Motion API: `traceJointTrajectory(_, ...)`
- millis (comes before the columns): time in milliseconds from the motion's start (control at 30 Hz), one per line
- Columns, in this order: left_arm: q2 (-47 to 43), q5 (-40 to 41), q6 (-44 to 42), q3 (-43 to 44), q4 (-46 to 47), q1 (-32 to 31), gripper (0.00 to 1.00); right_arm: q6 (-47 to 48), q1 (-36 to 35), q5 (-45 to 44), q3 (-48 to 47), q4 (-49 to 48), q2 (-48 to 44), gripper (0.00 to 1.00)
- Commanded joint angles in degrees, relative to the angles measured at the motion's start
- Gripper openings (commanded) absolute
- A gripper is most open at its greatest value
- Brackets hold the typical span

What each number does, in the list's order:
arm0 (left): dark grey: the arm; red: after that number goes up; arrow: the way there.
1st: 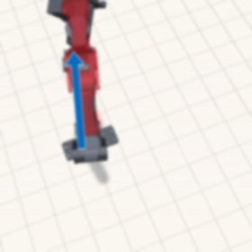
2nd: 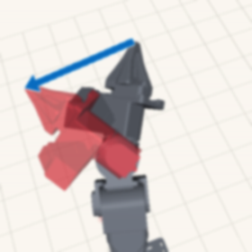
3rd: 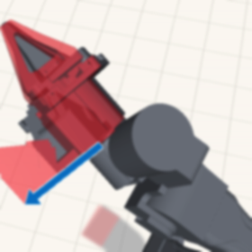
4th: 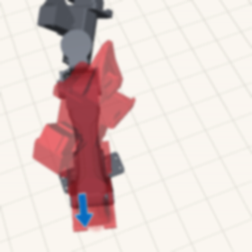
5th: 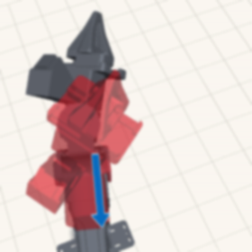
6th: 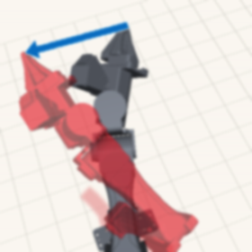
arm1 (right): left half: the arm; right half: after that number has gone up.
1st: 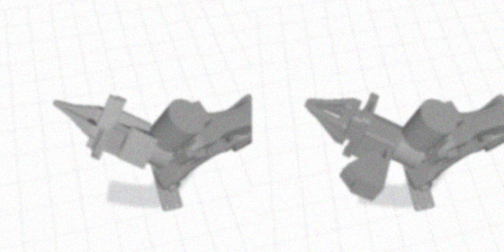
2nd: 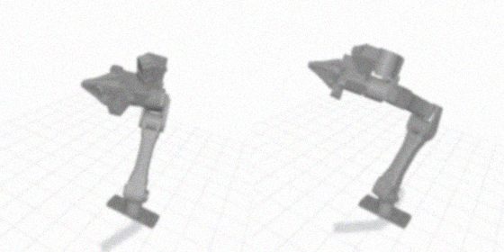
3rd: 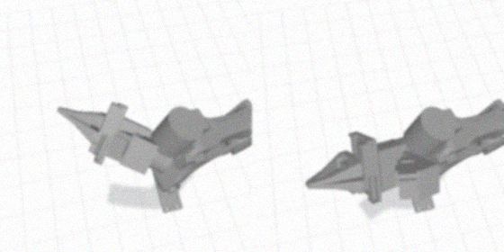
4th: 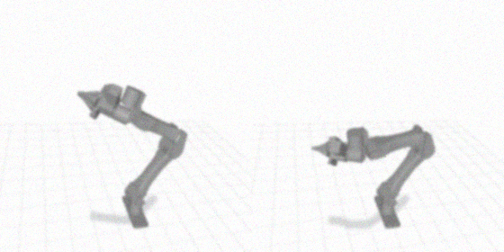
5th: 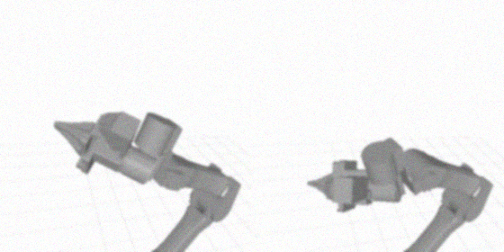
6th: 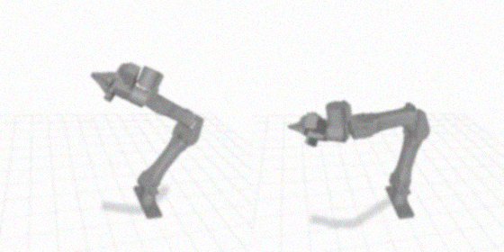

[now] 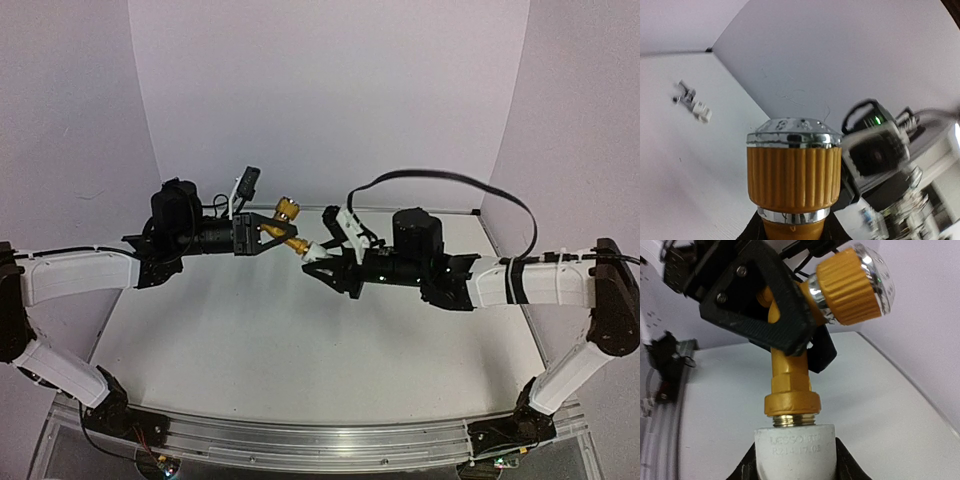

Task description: Install the water faucets

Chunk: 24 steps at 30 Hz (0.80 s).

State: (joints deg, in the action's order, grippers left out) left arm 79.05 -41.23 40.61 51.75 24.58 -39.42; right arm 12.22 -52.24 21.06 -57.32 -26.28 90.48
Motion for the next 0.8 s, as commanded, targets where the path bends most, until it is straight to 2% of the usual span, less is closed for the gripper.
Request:
traceJointTrajectory(0, -3.3, -27.5, -39.3, 1.1, 4.4, -5.5, 0.00, -36.4, 8.0, 28.1, -4.4, -6.6, -2.6, 0.00)
traceJointTrajectory(67, -2.4, -36.9, -46.2, 2.5, 4.0, -4.3, 0.00, -47.5, 9.4, 36.0, -5.8, -10.2, -1.8, 0.00)
traceJointTrajectory(200, 3.2, -45.2, -42.9, 11.1, 3.9, 0.2, 0.00, -59.7, 9.9, 41.1, -6.7, -14.0, -2.1, 0.00)
traceJointTrajectory(267, 4.3, -44.2, -42.4, 12.2, 3.9, 1.4, 0.08, -61.4, 10.3, 40.9, -6.4, -14.2, -3.1, 0.00)
traceJointTrajectory(300, 4.2, -43.2, -42.2, 12.0, 3.9, 1.6, 0.19, -61.0, 10.6, 40.2, -5.8, -14.2, -3.6, 0.00)
traceJointTrajectory(433, 1.5, -32.5, -36.7, 9.4, 3.9, 1.8, 0.60, -53.7, 11.8, 35.5, -2.1, -13.9, -6.4, 0.00)
traceJointTrajectory(500, -1.1, -25.9, -31.8, 7.3, 3.8, 2.2, 0.69, -45.2, 12.3, 31.7, -1.4, -10.2, -7.5, 0.00)
traceJointTrajectory(667, -8.7, -11.5, -16.2, 1.5, 2.6, 3.5, 0.90, -19.4, 12.3, 18.8, -4.0, 6.1, -8.7, 0.00)
traceJointTrajectory(700, -9.9, -9.3, -13.1, 1.0, 0.9, 3.6, 0.96, -16.0, 12.2, 16.4, -3.4, 6.4, -9.2, 0.00)
traceJointTrajectory(767, -12.1, -3.7, -6.6, 0.8, -3.9, 3.8, 1.00, -7.6, 12.2, 13.9, -1.3, 5.7, -10.4, 0.00)
